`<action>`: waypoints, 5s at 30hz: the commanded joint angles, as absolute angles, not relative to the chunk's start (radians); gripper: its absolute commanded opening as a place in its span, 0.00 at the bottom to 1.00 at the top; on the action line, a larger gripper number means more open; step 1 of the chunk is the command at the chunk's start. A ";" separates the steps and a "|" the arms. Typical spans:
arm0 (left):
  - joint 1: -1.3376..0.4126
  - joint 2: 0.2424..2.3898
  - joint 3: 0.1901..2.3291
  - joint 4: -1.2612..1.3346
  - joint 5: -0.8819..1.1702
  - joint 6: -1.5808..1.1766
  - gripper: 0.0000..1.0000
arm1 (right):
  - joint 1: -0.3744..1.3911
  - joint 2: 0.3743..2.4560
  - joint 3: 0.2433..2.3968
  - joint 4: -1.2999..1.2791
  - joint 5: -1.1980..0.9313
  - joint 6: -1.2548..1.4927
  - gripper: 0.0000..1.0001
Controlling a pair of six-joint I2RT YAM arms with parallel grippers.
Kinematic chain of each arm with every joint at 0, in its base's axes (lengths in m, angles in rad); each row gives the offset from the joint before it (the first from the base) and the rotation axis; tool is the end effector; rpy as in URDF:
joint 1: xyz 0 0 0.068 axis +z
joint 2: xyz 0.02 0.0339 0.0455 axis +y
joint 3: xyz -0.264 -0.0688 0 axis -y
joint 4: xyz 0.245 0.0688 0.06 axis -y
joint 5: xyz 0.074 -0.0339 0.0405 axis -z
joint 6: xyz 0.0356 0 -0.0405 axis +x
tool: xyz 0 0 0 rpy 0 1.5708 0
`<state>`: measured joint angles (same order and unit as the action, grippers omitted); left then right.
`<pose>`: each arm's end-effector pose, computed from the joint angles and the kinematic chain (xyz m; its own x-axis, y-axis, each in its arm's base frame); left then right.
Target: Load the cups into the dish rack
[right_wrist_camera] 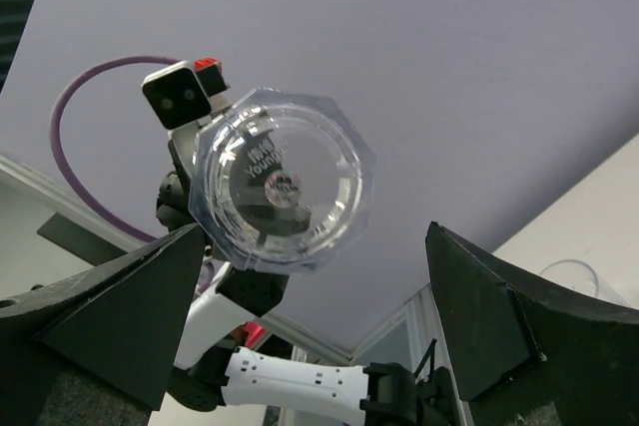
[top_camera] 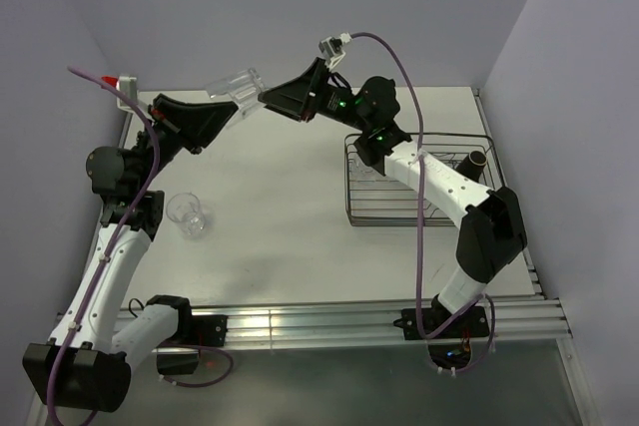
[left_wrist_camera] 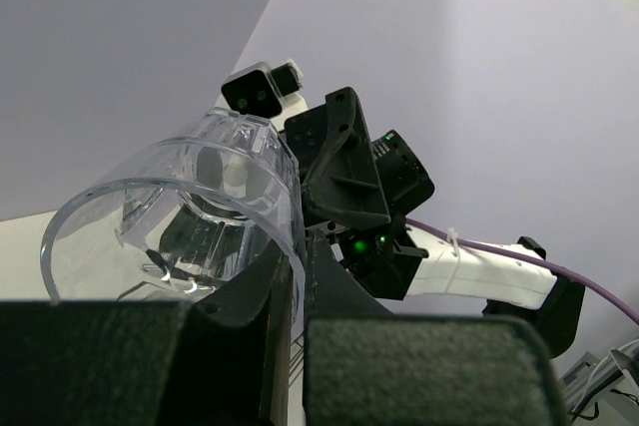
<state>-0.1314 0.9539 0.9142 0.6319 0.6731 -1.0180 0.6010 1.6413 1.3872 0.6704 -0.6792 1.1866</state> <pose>0.1943 -0.0481 0.4359 -0.2330 -0.6404 -0.7318 0.7940 0.3092 -0.5234 0.3039 0.2355 0.4145 -0.7222 0.3795 -0.5783 -0.6517 -0.0932 0.7527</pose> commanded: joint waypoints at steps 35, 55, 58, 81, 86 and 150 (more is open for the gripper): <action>-0.163 0.971 0.885 0.710 0.729 -1.046 0.07 | 0.621 1.674 1.503 0.723 -0.658 1.178 0.47; 0.089 0.882 1.060 -0.027 0.908 -0.663 0.99 | 0.336 1.448 1.327 0.194 -0.810 0.692 0.25; 0.184 0.908 1.063 -0.096 0.994 -0.647 0.99 | 0.292 1.398 1.333 -0.094 -0.798 0.468 0.24; 0.239 0.899 1.057 -0.229 0.928 -0.462 0.99 | 0.255 1.255 1.201 -0.542 -0.321 -0.084 0.15; 0.239 0.900 1.052 -0.219 0.937 -0.465 0.99 | 0.255 1.256 1.140 -0.520 -0.290 -0.087 0.14; 0.241 0.942 1.031 -0.192 0.908 -0.439 0.99 | 0.436 1.287 0.894 -0.291 -0.029 -0.132 0.17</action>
